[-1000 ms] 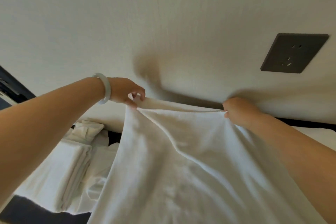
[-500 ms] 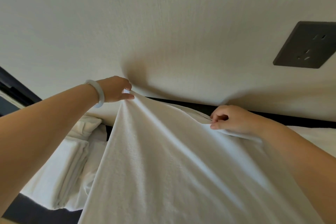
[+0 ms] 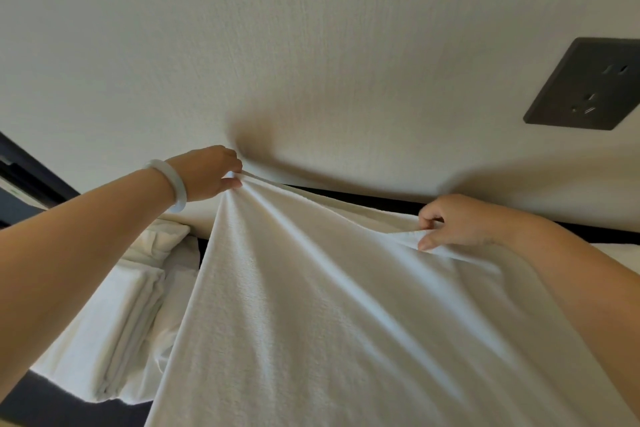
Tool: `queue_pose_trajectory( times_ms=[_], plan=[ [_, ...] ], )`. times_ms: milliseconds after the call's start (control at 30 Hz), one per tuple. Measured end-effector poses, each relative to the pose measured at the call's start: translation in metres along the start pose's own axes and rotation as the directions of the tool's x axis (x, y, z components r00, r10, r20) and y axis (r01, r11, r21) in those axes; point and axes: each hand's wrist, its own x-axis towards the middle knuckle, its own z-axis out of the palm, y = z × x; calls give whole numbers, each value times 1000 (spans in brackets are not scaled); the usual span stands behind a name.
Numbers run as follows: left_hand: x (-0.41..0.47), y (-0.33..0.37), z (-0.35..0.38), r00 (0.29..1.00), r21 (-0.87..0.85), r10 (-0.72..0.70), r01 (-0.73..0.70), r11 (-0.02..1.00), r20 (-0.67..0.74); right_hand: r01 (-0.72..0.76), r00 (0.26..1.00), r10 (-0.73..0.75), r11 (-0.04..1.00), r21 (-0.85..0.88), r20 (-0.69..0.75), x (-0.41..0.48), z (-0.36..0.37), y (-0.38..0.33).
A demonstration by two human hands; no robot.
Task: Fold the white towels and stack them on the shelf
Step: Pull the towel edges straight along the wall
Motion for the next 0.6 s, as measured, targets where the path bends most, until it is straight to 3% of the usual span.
queue_pose_trajectory(
  times_ms=[33, 100, 200, 300, 500, 600],
  plan=[
    [-1, -1, 0, 1000, -8, -9, 9, 1000, -1, -8, 998, 7, 1000, -4, -56, -1, -4, 1],
    [0, -1, -1, 999, -38, -32, 31, 999, -31, -33, 951, 36, 999, 14, -307, -4, -9, 8],
    [12, 7, -3, 988, -26, -79, 76, 997, -131, -149, 725, 101, 989, -12, -682, -7, -5, 10],
    [27, 19, 0, 974, 11, -150, 154, 988, -172, -212, 582, -17, 962, -173, -813, -2, 12, 7],
    [16, 25, 35, 938, 23, -210, 225, 974, -274, -279, 569, -105, 908, -312, -816, -1, 32, 30],
    [15, 36, 50, 936, -15, -236, 240, 971, -262, -308, 613, -42, 907, -287, -789, -3, 42, 36]
  ],
)
